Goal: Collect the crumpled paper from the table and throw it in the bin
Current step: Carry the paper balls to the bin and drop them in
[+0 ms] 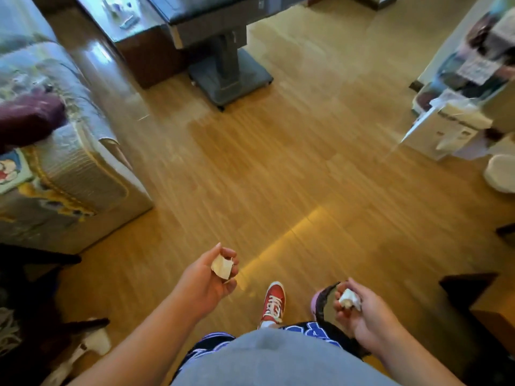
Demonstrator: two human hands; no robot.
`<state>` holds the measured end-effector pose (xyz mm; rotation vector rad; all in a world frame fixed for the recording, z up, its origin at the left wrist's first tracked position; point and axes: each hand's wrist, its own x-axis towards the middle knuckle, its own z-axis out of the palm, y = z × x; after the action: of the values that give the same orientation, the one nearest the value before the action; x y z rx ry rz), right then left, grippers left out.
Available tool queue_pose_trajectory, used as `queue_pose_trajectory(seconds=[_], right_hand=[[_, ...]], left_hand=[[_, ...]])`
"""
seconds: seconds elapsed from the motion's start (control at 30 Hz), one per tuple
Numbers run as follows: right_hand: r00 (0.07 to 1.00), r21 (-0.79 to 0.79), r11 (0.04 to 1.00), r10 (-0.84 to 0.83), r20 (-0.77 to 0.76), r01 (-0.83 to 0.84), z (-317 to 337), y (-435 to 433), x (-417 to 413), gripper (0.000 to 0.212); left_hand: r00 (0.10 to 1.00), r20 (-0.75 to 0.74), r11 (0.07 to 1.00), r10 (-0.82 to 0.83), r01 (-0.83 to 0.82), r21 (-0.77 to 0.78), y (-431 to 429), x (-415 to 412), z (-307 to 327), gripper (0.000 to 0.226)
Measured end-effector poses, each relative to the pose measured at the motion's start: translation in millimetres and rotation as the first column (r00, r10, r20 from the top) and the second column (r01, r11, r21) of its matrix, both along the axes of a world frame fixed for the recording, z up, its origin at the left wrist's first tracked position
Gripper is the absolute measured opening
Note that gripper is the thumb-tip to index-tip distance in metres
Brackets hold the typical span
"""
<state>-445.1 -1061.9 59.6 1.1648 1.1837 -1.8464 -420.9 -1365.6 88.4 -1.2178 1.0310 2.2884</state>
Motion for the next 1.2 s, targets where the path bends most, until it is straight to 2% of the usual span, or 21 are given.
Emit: queue_pose_trajectory(seconds=[0.4,0.53,0.7,0.87,1.07,1.13,1.2], right_hand=[[0.996,-0.062,0.998,-0.013,-0.091,0.007,4.9,-38.7,-205.7,0.032],[0.993,-0.062,0.996,-0.072,-0.094,0.066,6.2,-49.2,-271.3,0.032],[0.964,-0.019,0.967,-0.254,-0.075,0.253,17.3,-29.3,-324.7,0.029],[0.882,0.064,0.880,-0.465,-0.082,0.470,31.3,14.0,-335.6,0.029],[0.701,0.154,0.692,-0.713,-0.004,0.705,29.4,78.9,-326.4,0.027],[0.627,0.147,0.625,-0.778,0.041,0.767,23.2,103.4,-330.9,0.027],[0.582,0.114,0.584,-0.811,0.058,0.803,15.7,130.7,-340.7,0.027]], left_hand=[[0.992,0.121,1.000,-0.026,0.027,-0.010,-34.4,-149.6,-18.9,0.029],[0.986,0.112,0.992,-0.121,0.123,-0.012,-42.1,-237.0,-30.9,0.029],[0.950,0.084,0.954,-0.301,0.300,0.016,-33.1,-358.1,-32.2,0.028],[0.846,0.045,0.848,-0.531,0.530,0.025,24.8,-467.9,-22.9,0.032],[0.680,-0.024,0.680,-0.733,0.733,0.024,153.0,-567.2,-16.2,0.040],[0.632,-0.050,0.631,-0.774,0.775,0.024,200.3,-590.5,-15.1,0.046],[0.587,-0.065,0.587,-0.807,0.809,0.022,244.6,-611.4,-13.7,0.042]])
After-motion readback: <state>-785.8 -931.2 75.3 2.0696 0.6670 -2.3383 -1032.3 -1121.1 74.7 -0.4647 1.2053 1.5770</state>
